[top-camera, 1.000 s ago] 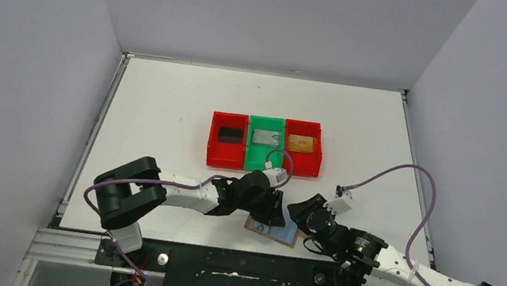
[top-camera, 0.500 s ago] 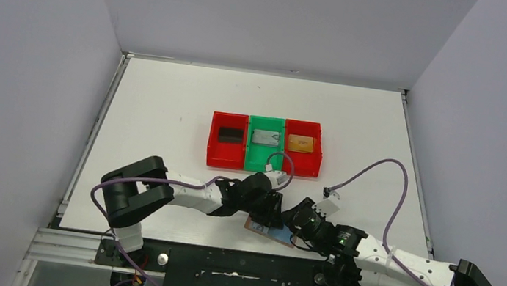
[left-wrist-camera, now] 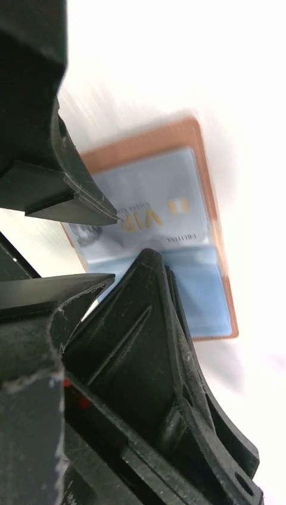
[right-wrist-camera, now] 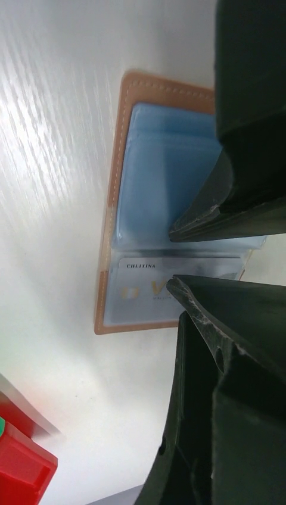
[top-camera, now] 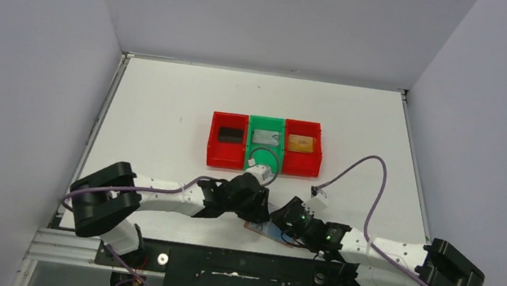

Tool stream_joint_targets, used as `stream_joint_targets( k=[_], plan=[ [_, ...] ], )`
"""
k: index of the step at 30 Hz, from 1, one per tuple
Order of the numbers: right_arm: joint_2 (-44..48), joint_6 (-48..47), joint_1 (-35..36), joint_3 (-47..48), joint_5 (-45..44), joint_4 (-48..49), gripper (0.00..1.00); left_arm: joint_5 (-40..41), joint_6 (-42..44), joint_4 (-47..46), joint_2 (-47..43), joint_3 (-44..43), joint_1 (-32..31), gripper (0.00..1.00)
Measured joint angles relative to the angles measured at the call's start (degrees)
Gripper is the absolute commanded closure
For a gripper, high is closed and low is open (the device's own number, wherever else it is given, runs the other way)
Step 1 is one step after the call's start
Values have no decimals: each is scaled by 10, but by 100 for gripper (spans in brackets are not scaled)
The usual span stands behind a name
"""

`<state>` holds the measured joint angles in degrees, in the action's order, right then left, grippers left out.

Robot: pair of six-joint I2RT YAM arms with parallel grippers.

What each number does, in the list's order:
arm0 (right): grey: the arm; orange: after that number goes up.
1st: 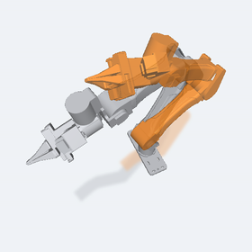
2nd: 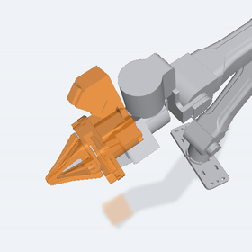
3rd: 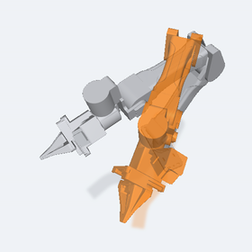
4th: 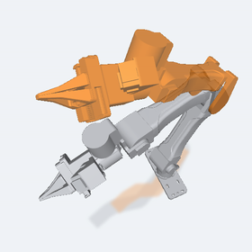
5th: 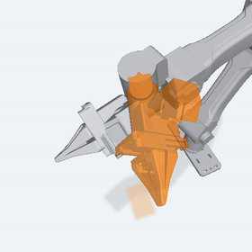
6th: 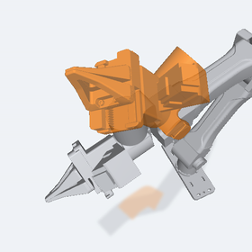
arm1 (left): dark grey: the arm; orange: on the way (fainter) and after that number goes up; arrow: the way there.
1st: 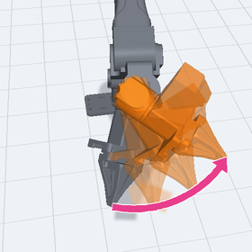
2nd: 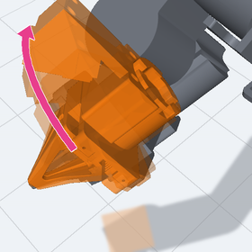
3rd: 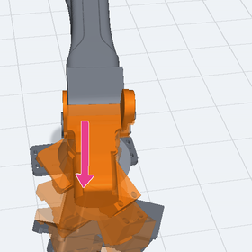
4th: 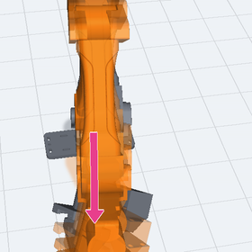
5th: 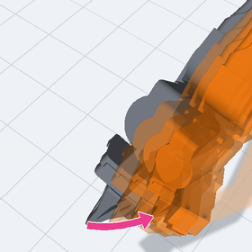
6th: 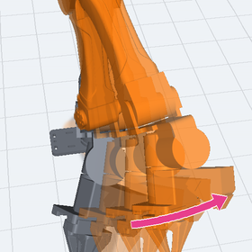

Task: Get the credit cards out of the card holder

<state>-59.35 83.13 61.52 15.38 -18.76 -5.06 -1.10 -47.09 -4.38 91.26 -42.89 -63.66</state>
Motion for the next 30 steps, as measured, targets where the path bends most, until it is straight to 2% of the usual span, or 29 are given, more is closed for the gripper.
stream_joint_targets(
  k=[6, 14, 21, 30],
  plan=[
    [-55, -25, -2, 16, 23, 53, 71, 52, -13, 20, -75, 49, 9, 64],
    [-138, -68, -7, 47, 58, 129, 73, 96, -31, 51, -122, 87, 22, 63],
    [-214, -143, -7, 97, 118, 181, 71, 113, -48, 61, -182, 128, 40, 63],
    [-213, -158, -7, 105, 130, 170, 71, 113, -59, 75, -192, 150, 50, 62]
  ],
)
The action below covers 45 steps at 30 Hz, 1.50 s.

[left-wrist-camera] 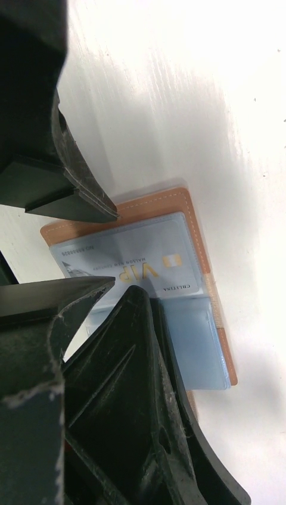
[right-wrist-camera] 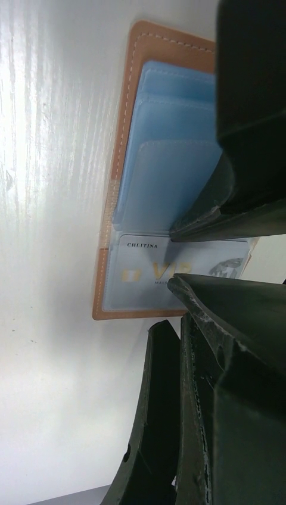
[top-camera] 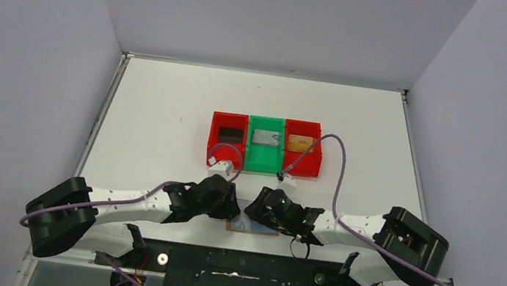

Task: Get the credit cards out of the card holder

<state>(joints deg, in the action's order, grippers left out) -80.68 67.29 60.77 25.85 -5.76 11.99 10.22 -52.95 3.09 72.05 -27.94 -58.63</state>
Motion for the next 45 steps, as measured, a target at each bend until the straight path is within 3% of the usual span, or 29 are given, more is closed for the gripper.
stream_joint_targets(
  k=[16, 19, 21, 25, 28, 32, 34, 35, 42, 45],
  plan=[
    [40, 3, -4, -2, -4, -70, 71, -56, 17, -23, 53, -11, 9, 86],
    [40, 11, -4, -4, -5, -71, 72, -61, 18, -25, 53, -11, 9, 80],
    [40, 12, -4, -6, -4, -68, 77, -66, 20, -28, 53, -11, 9, 77],
    [42, 26, -4, -23, -7, -48, 81, -77, 23, -37, 53, -11, 9, 76],
    [68, 55, -4, -89, -7, 39, 78, -77, 23, -40, 53, -11, 9, 85],
    [97, 85, -12, -166, 2, 145, 76, -77, 23, -56, 53, -11, 10, 83],
    [96, 87, -16, -167, 7, 151, 76, -79, 24, -64, 53, -11, 10, 69],
    [97, 87, -18, -167, 9, 151, 76, -80, 25, -67, 53, -11, 10, 67],
    [101, 89, -19, -162, 11, 137, 75, -76, 19, -65, 41, -11, 10, 67],
    [109, 104, -19, -162, 5, 122, 74, -84, 4, -85, 39, -8, 11, 72]
  ],
)
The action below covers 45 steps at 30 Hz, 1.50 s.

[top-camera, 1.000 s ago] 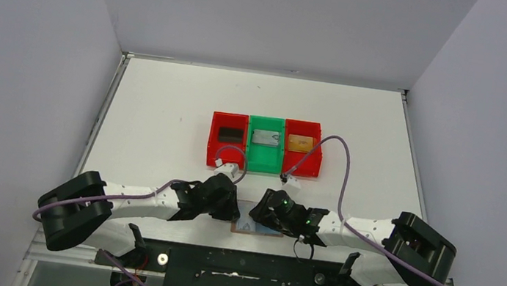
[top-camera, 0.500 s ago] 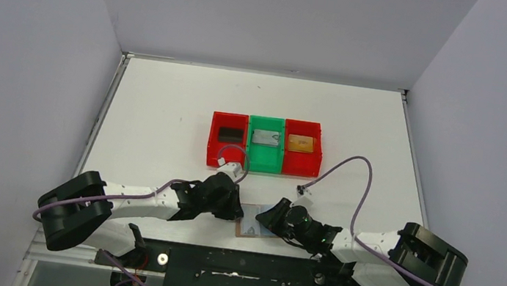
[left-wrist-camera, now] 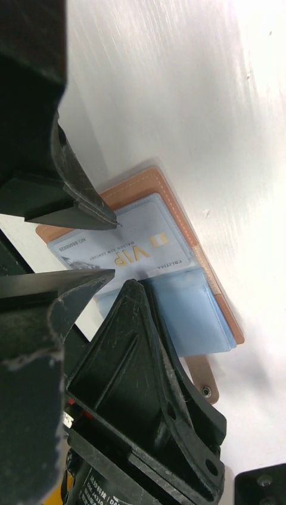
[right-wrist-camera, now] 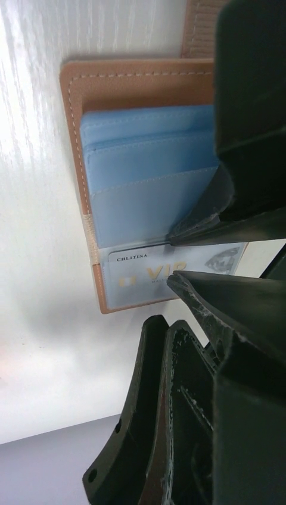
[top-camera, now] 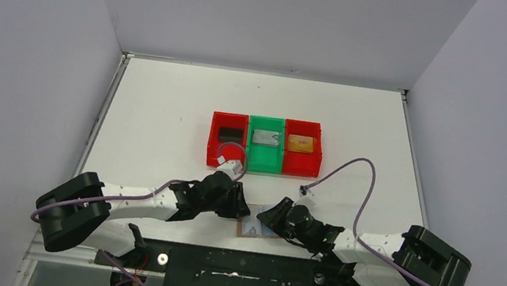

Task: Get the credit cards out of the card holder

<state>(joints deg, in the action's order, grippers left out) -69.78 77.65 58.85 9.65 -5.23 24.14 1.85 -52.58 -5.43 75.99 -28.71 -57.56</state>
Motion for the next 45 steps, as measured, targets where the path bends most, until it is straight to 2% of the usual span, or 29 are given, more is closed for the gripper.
stream_joint_targets(
  k=[5, 17, 22, 28, 37, 45],
  plan=[
    [19, 12, -4, 0, -8, -25, 72, -17, -26, -39, 39, 7, -5, 75],
    [26, -23, -38, -3, 20, -22, 76, -6, -54, -66, 76, 7, -10, 92],
    [53, -38, -45, -1, 25, -50, 69, 0, -55, -66, 85, 2, -13, 97],
    [72, -67, -45, 58, 12, -175, 69, 5, -55, -80, 94, 0, -20, 100],
    [53, -76, -36, 102, 3, -263, 66, 8, -55, -91, 95, 4, -20, 100],
    [30, -73, -37, 104, 14, -252, 72, 8, -53, -95, 97, 5, -21, 100]
  ],
)
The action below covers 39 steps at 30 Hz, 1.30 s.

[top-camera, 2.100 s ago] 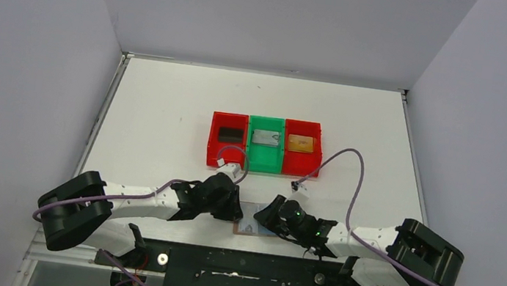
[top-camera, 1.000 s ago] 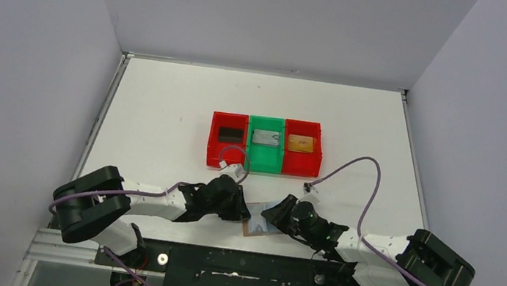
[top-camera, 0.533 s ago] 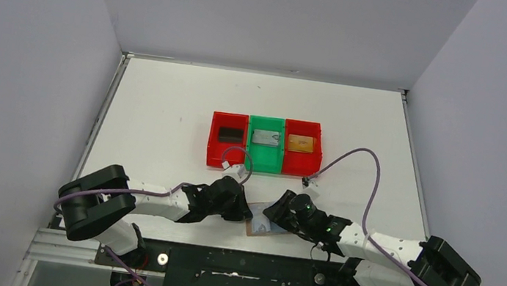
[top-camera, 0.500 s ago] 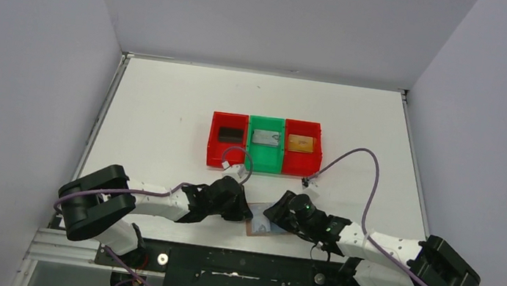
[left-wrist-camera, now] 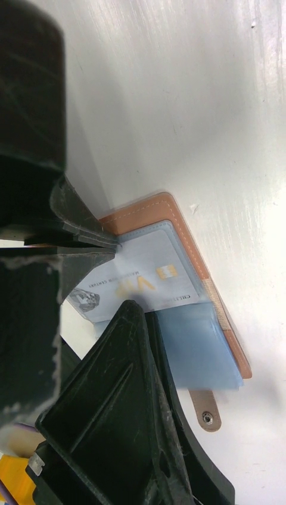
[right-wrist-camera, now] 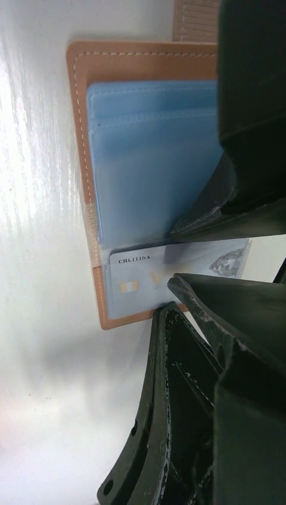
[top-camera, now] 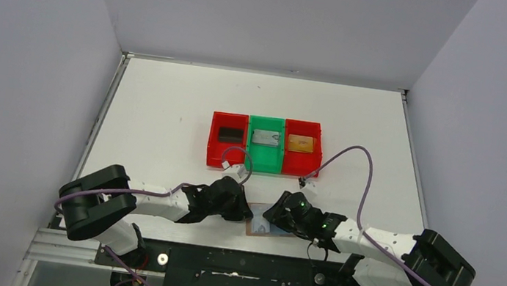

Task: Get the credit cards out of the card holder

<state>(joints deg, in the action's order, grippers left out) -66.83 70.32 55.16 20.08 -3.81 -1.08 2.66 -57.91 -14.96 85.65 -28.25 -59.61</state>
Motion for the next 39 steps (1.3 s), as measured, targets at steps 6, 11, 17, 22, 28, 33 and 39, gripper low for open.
stream_joint_targets(
  k=[6, 11, 17, 22, 28, 33, 39],
  plan=[
    [3, 24, -9, -49, 12, 89, 77, 4, 1, -1, 0, 0, 0, 100],
    [6, 31, -14, -73, 13, 133, 91, 12, 2, 2, -2, 0, 1, 100],
    [36, 53, -30, -132, 42, 207, 100, 15, 8, 2, -3, 0, 1, 100],
    [64, 61, -50, -169, 79, 257, 100, 15, 16, 3, -3, 0, 1, 100],
    [82, 57, -57, -173, 93, 256, 100, 16, 21, 4, -3, 0, 1, 100],
    [104, 52, -60, -172, 88, 212, 100, 16, 24, 5, -3, -1, 1, 100],
    [146, 47, -61, -164, 65, 139, 100, 21, 30, 15, -9, -1, 1, 100]
  ],
)
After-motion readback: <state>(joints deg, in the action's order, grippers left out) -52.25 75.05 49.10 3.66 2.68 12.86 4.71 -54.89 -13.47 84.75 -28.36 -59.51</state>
